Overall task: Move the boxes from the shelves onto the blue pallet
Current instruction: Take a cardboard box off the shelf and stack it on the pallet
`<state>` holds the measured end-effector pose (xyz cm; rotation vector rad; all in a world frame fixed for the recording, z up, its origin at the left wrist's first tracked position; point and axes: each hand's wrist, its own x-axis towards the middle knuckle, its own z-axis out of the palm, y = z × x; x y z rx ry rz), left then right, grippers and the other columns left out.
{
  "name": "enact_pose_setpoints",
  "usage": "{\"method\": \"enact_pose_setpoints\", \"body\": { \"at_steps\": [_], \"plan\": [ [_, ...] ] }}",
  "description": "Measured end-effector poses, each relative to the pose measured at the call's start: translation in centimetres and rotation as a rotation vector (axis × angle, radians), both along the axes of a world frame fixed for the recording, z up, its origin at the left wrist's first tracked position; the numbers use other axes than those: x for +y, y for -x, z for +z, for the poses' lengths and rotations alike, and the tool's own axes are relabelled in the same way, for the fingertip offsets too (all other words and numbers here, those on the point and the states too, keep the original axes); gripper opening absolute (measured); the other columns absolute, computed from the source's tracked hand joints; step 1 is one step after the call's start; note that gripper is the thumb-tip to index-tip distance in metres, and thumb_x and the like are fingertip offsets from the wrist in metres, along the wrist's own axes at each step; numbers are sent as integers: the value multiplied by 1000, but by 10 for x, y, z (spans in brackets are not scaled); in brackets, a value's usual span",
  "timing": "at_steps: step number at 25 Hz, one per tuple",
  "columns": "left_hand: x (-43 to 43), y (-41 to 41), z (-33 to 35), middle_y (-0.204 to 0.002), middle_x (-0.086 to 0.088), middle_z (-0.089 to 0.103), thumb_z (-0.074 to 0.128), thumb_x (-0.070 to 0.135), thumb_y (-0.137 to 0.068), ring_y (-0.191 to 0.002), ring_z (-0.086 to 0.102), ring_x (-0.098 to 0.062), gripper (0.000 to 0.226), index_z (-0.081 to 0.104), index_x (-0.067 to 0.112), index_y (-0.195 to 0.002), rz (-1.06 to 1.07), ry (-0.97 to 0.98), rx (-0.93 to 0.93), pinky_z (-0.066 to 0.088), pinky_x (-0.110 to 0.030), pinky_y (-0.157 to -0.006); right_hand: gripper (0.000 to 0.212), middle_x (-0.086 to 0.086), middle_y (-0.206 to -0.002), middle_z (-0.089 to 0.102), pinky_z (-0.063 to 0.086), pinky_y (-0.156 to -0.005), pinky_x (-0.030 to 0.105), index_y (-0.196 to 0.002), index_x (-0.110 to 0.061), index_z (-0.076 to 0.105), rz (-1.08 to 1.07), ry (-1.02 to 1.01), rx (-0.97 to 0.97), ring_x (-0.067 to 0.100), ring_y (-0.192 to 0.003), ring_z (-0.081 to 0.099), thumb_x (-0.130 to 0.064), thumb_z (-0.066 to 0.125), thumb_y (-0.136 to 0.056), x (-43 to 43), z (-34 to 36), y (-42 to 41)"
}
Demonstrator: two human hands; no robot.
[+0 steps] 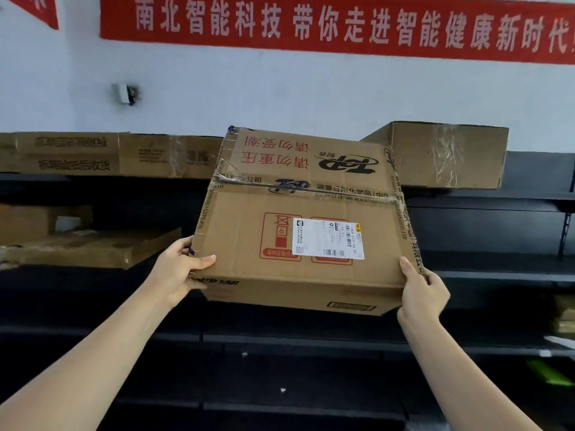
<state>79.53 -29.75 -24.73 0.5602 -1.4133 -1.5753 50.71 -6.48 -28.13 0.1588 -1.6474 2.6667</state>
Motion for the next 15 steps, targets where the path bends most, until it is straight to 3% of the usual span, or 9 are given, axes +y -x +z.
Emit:
{"method": "enact_pose_setpoints", "body": {
  "at_steps": [4,7,10,15],
  "plan": [
    [87,-49,-41,-110,-5,57,61,-10,-80,-104,57,-30,53,52,20,-122,52,-47,-32,47,-63,-87,41,1,-109,66,53,-80,32,-115,-10,62,72,30,4,17,-98,63,-27,75,-80,85,-38,-50],
    [138,-101,-68,-111,-5,57,59,-11,-80,-103,59,-30,50,54,20,-119,95,-95,-39,51,-57,-79,43,0,-104,66,52,-85,31,-118,-7,61,120,19,-4,16,-97,63,-24,74,-81,124,-59,-92],
    [166,-169,-78,-112,-6,58,57,-12,-81,-101,60,-29,46,56,22,-112,178,-96,-40,53,-51,-75,43,-3,-100,64,50,-88,30,-119,-6,58,207,-24,22,15,-98,62,-24,73,-82,126,-74,-140],
    [185,-329,-91,-112,-5,57,55,-15,-82,-102,58,-29,55,48,13,-129,408,-140,9,50,-57,-79,38,2,-108,63,50,-88,30,-113,-12,59,440,-68,22,15,-98,61,-27,74,-81,72,-92,-261]
  ]
}}
